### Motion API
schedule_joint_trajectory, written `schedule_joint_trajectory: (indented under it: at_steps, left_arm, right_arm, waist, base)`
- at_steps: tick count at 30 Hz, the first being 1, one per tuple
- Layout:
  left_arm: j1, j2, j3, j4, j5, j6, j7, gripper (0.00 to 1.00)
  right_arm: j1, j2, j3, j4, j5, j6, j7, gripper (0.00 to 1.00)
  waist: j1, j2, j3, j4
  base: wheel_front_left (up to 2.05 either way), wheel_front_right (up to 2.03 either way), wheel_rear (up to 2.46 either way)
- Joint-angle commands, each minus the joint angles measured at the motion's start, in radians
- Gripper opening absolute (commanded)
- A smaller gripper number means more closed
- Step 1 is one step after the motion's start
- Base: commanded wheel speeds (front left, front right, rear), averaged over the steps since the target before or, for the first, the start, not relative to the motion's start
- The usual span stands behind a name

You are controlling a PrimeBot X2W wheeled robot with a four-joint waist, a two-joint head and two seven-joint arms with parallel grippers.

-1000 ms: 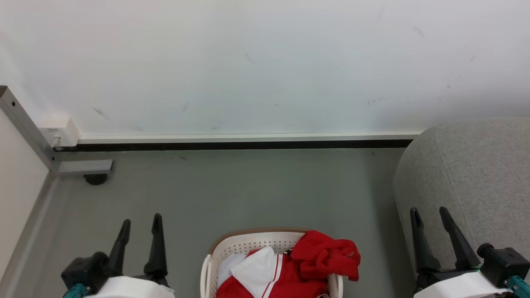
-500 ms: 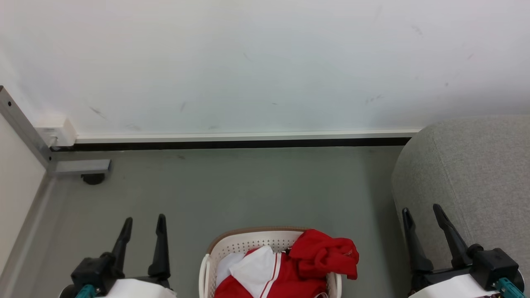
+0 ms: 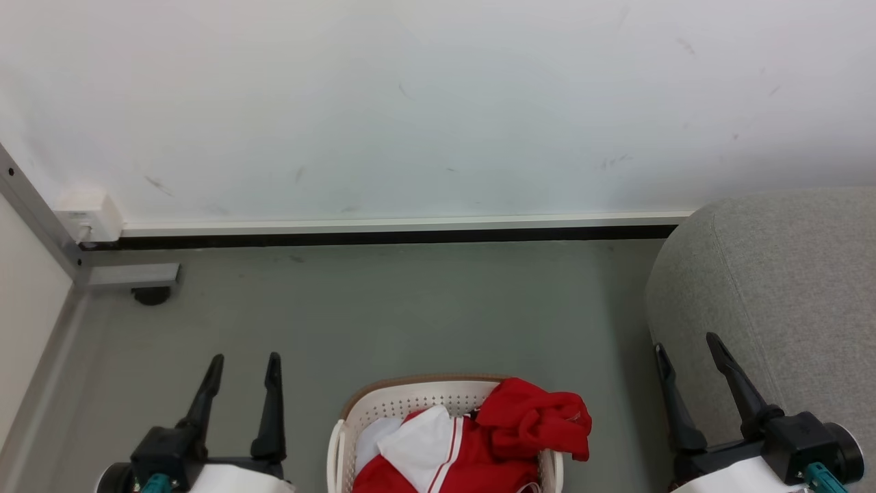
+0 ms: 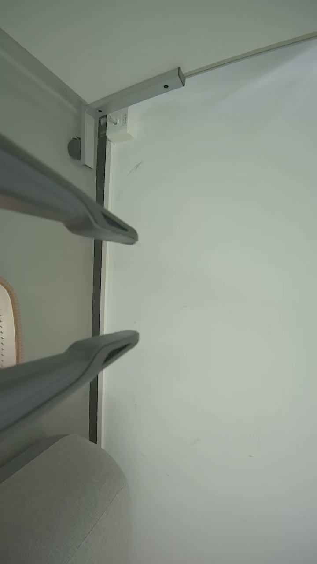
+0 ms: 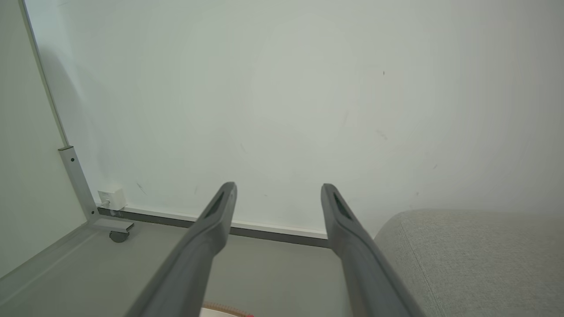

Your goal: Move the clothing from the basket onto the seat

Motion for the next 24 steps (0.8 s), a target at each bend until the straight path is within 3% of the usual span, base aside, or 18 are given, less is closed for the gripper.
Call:
schedule_joint_trajectory:
  at_steps: [1,8,24]
  left_arm:
    - [-0.003,0.001,0.003,-0.006,0.029,-0.002,-0.008,1.0]
    - [-0.001,-0.002,0.006,-0.005,0.073,-0.005,-0.019,1.0]
    - [-0.005,-0.006,0.014,0.009,0.055,-0.011,-0.017,1.0]
  right_arm:
    - [-0.012,0.0,0.002,-0.007,-0.016,-0.002,-0.008,1.0]
    - [-0.012,0.002,0.007,-0.007,-0.061,-0.002,-0.02,1.0]
    - [-0.015,0.003,0.01,0.001,-0.035,-0.002,-0.018,1.0]
  waist:
    - [0.0,0.0,0.0,0.0]
    - [0.0,0.0,-0.001,-0.002]
    - [0.0,0.0,-0.003,-0.007]
  base:
    - [0.0,0.0,0.0]
    - [0.0,0.0,0.0]
    - [0.0,0.0,0.0]
